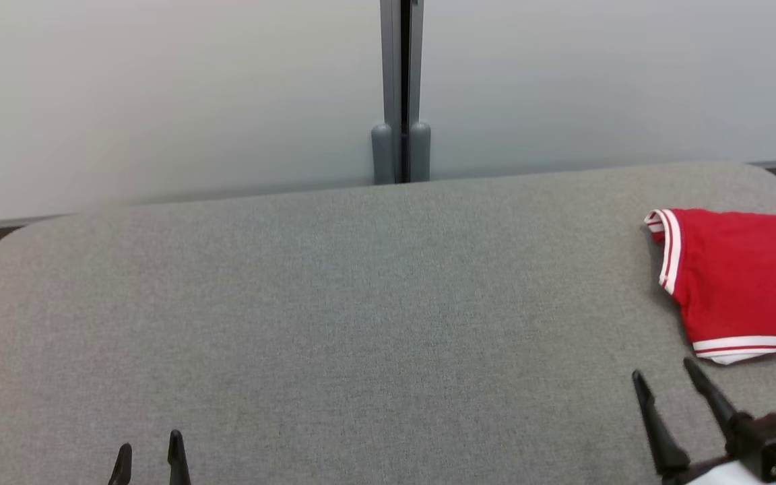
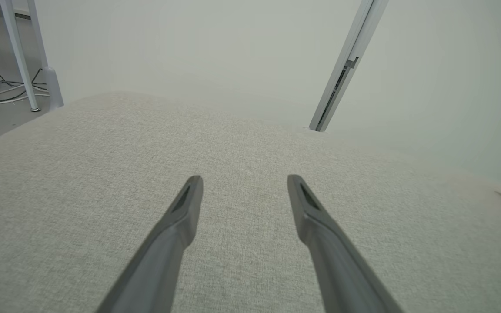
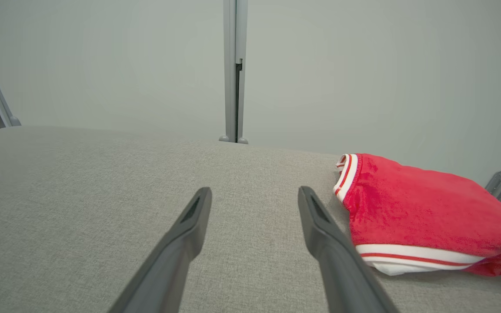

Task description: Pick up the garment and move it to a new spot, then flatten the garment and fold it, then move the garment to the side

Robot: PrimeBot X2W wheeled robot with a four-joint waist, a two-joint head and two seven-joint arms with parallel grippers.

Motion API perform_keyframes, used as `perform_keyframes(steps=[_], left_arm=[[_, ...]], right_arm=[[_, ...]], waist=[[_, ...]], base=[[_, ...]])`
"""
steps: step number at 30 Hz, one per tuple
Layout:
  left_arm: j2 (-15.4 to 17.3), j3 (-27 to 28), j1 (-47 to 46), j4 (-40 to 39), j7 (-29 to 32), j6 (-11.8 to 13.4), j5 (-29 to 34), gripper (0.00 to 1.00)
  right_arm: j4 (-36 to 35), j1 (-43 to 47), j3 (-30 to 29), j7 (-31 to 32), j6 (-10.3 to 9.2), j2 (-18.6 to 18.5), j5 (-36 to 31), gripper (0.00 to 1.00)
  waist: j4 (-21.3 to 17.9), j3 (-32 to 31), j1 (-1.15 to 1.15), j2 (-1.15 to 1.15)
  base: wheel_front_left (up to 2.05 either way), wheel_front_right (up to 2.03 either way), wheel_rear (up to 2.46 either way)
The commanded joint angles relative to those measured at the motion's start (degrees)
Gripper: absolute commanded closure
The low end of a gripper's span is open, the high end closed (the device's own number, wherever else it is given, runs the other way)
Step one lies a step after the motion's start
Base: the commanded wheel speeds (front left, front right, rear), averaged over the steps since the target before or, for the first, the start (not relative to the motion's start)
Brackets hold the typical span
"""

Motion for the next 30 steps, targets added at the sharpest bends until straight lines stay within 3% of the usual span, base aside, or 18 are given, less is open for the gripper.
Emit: perform_keyframes(steps=[1,8,15,16,20,30], left_arm=[[0.2,0.4,0.8,-0.4,0.0,0.1,0.1,0.00],[0.2,1.4,3.0,-0.5,0.0,-0.7,0.5,0.00],[0.2,0.4,3.5,-0.5,0.0,-1.5,0.7,0.00],[-0.1,0.4,3.1,-0.2,0.0,-1.4,0.3,1.00],[-0.7,0.2,3.1,1.8,0.1,-1.4,0.0,1.00],[-0.5,1.1,-0.1,2.3,3.1,-2.4,-9.7,1.00]], right_arm=[[-0.1,1.2,-0.4,-0.4,-0.02,0.5,-1.0,0.00],[-2.9,6.0,-3.1,-0.5,-0.02,5.3,-3.9,0.00],[-3.3,7.3,-4.1,-0.6,-0.02,6.6,-5.5,0.00],[-3.0,6.8,-3.8,-0.2,0.00,6.7,-5.4,1.00],[-1.0,7.5,-3.4,0.1,0.00,7.3,-5.2,1.00],[-0.8,5.3,-4.6,3.0,0.00,7.5,6.8,1.00]], waist=[[0.5,-1.6,0.00,0.00],[1.2,-3.3,0.00,0.00],[1.7,-3.8,0.00,0.00],[1.7,-3.8,0.00,0.00],[1.7,-3.8,0.00,0.00],[1.7,-3.4,0.00,0.00]], base=[[0.00,0.00,0.00],[0.00,0.00,0.00],[0.00,0.00,0.00],[0.00,0.00,0.00],[0.00,0.00,0.00],[0.00,0.00,0.00]])
